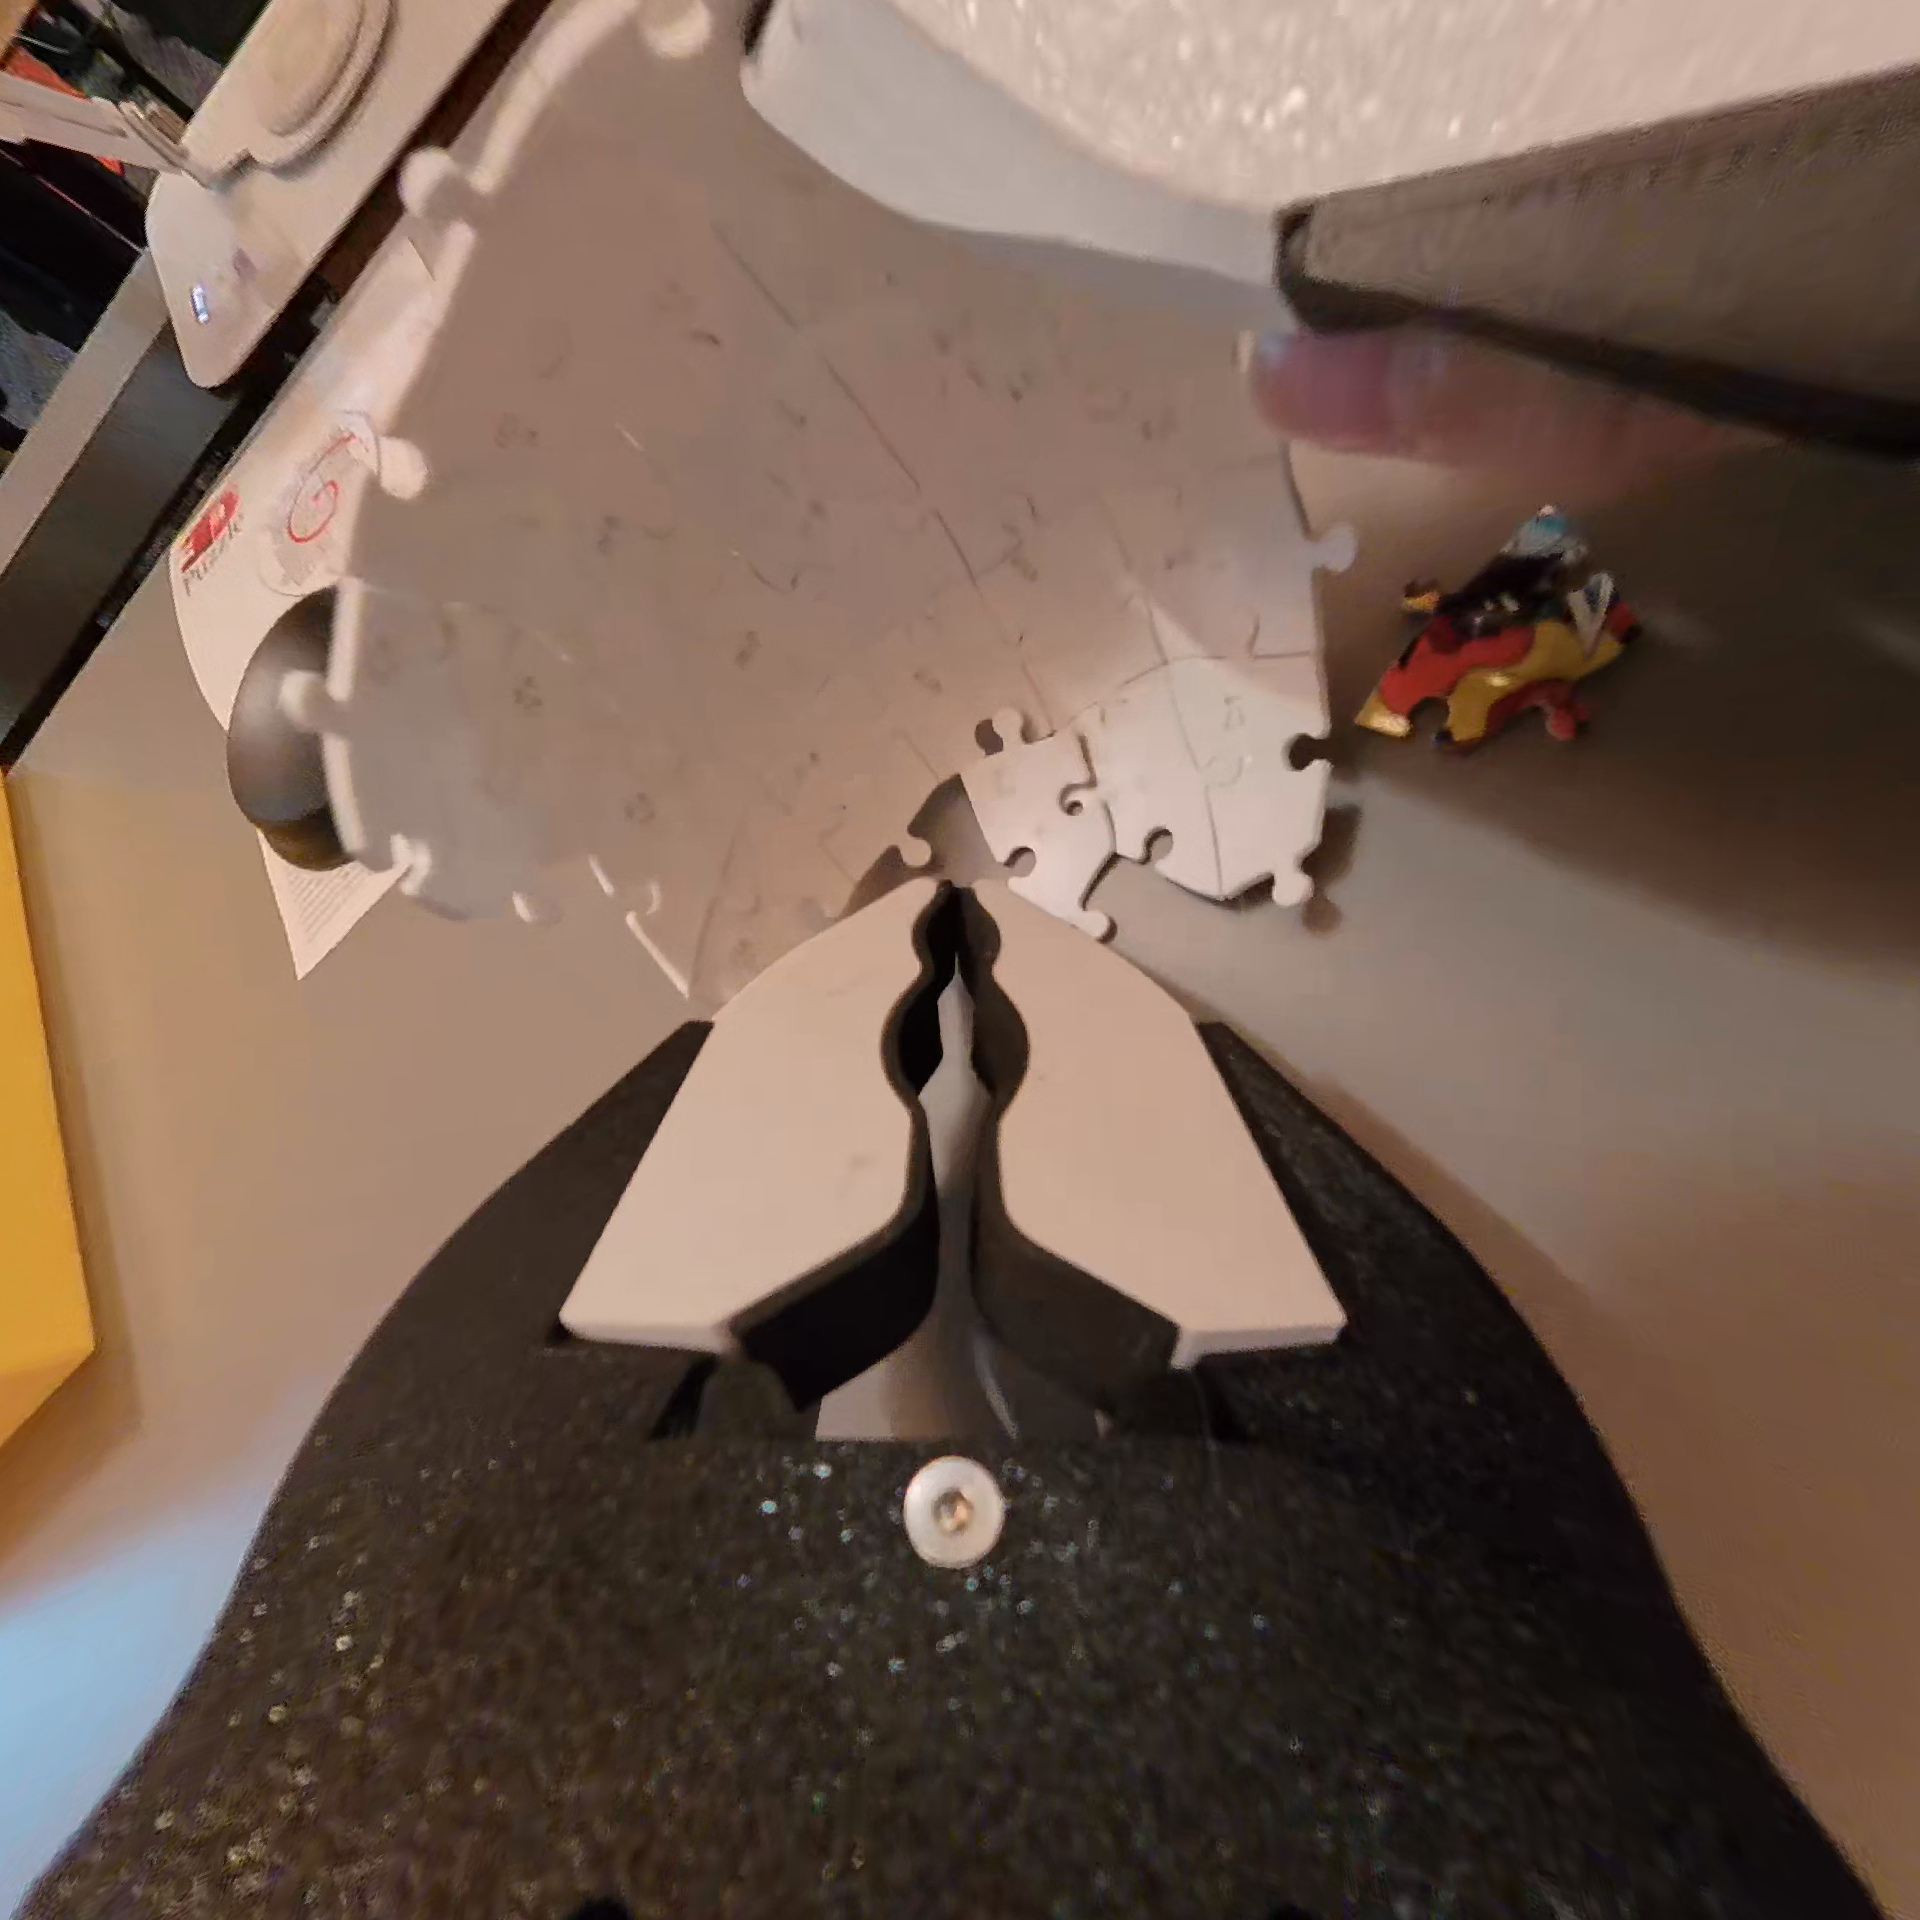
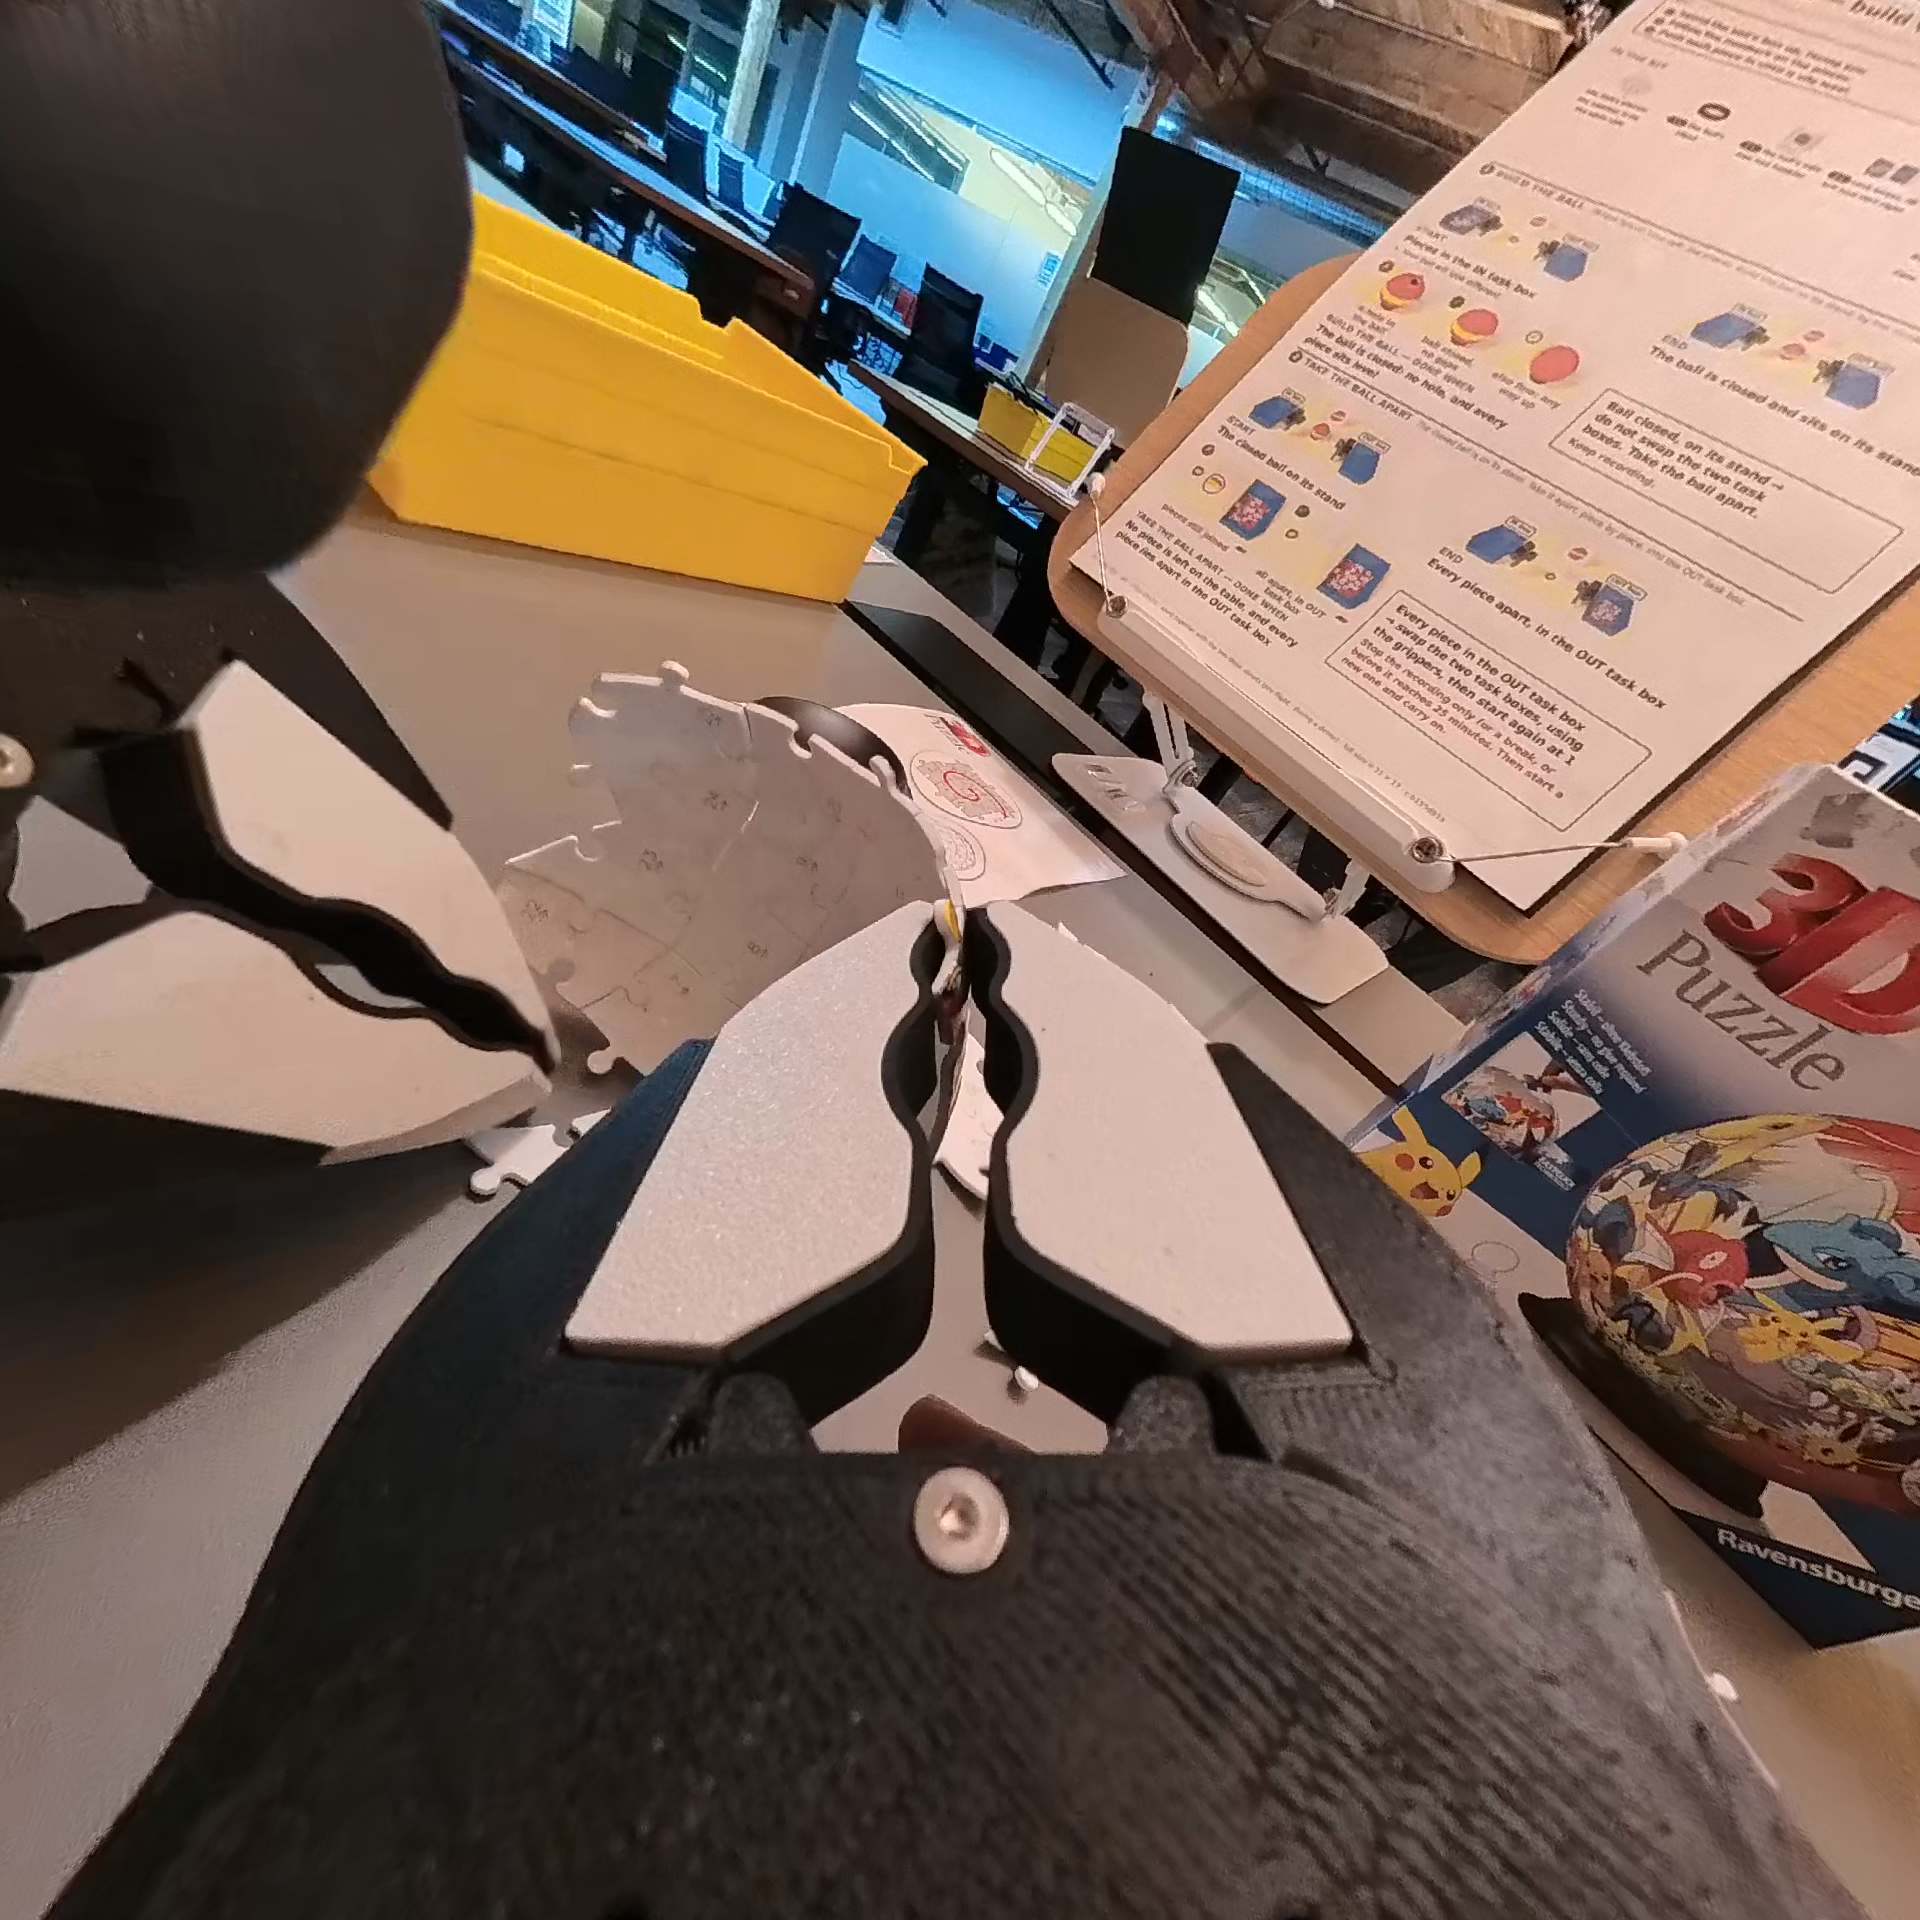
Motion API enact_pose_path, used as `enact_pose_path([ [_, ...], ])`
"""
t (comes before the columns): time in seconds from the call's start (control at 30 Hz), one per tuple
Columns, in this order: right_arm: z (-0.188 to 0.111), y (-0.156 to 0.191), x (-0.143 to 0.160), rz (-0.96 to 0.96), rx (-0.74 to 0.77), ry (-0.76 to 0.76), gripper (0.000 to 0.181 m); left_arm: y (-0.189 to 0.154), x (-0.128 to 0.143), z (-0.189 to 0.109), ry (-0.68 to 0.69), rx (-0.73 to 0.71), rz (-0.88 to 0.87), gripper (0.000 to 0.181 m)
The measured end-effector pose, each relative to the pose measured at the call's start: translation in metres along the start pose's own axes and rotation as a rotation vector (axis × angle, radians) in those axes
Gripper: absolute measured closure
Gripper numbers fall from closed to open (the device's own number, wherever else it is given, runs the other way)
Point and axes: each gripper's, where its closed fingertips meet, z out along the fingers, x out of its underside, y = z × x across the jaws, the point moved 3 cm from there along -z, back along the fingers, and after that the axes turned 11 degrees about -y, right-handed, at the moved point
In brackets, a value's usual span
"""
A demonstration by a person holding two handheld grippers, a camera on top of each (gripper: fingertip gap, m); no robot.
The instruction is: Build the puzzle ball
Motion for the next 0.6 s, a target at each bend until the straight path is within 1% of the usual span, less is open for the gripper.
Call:
enact_pose_path([
  [0.2,0.000,0.000,0.000,0.004,0.001,0.000,0.177,-0.005,0.000,0.003,0.008,0.006,0.007,0.181],
  [0.3,0.000,0.000,0.000,0.004,0.001,0.001,0.178,-0.004,-0.005,0.003,-0.023,0.002,0.021,0.181],
  [0.37,0.000,0.000,0.000,0.005,0.001,0.000,0.178,-0.006,-0.011,0.003,-0.069,0.032,0.072,0.181],
  [0.43,0.000,0.000,0.001,0.007,0.001,0.000,0.177,-0.008,-0.012,0.006,-0.072,0.065,0.106,0.181],
  [0.5,-0.001,0.000,0.001,0.007,0.001,-0.001,0.178,-0.009,-0.010,0.008,-0.056,0.090,0.102,0.181],
  [0.6,0.000,0.000,0.001,0.010,0.001,-0.001,0.178,-0.011,-0.012,0.010,-0.067,0.125,0.082,0.181],
])
